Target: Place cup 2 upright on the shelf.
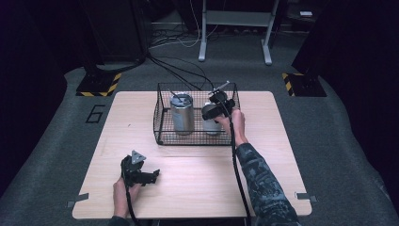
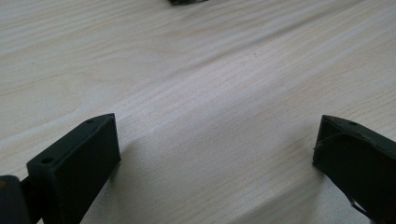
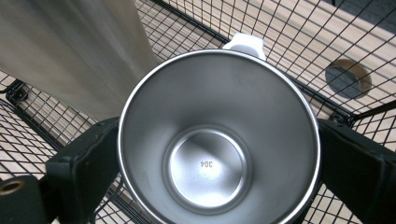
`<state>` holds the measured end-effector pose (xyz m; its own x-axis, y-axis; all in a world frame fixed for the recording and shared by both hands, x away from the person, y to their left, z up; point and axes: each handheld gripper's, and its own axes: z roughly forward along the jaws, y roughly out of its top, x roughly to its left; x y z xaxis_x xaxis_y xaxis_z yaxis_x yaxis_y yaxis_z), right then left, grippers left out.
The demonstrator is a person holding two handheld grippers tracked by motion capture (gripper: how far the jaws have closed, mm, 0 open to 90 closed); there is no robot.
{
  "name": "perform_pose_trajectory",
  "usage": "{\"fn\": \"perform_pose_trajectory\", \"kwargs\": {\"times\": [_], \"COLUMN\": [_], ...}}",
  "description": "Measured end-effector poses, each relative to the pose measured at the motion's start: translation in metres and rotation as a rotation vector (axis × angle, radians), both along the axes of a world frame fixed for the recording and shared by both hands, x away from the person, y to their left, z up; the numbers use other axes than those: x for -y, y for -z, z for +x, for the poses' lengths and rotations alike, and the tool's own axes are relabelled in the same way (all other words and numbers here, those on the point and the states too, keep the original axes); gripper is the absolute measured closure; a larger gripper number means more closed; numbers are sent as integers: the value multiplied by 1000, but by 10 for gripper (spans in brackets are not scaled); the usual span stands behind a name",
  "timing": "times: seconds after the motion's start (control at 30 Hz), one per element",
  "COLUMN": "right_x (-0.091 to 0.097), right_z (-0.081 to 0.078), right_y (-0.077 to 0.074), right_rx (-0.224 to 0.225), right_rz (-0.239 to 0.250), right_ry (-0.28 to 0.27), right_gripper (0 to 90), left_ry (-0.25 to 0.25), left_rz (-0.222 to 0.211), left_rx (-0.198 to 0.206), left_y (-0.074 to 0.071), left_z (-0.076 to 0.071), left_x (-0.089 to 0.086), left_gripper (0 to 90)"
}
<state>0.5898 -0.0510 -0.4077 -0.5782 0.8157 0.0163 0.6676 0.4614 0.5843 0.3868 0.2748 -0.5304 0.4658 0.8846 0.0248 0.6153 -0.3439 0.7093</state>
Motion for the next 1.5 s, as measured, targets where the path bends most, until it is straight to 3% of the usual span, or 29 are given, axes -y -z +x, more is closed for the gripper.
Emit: {"fn": "perform_pose_trajectory", "kwargs": {"times": [0.57,0.93,1.33,1.5], "right_x": [0,2,6,11], "right_z": [2,-2,-18,-29], "right_y": [7,7,-17,-26], "right_rx": [-21,-37,25,69], "right_rz": [15,-2,-10,14], "right_ry": [33,28,9,-64], "right_gripper": [49,39,0,0], "left_ry": [0,1,-4,-4], "left_rz": [0,1,-4,-5], "left_rx": [1,1,2,3], "left_y": [0,0,0,0], "left_z": [0,0,0,0], "left_x": [0,0,0,0], "left_gripper": [3,3,3,3]}}
